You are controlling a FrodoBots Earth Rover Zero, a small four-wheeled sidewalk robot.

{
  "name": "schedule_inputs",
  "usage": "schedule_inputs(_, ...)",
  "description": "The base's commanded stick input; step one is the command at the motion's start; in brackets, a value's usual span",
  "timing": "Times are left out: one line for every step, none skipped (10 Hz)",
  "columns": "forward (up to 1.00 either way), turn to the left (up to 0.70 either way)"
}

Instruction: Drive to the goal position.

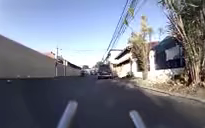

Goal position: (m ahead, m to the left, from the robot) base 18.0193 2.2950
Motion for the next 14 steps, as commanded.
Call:
schedule_inputs(0.85,0.00)
schedule_inputs(0.85,0.00)
schedule_inputs(0.85,0.00)
schedule_inputs(0.85,0.00)
schedule_inputs(0.85,0.00)
schedule_inputs(0.85,0.00)
schedule_inputs(0.85,0.00)
schedule_inputs(0.85,0.00)
schedule_inputs(0.85,0.00)
schedule_inputs(0.85,0.00)
schedule_inputs(0.85,0.00)
schedule_inputs(0.85,0.00)
schedule_inputs(0.85,0.00)
schedule_inputs(0.85,0.00)
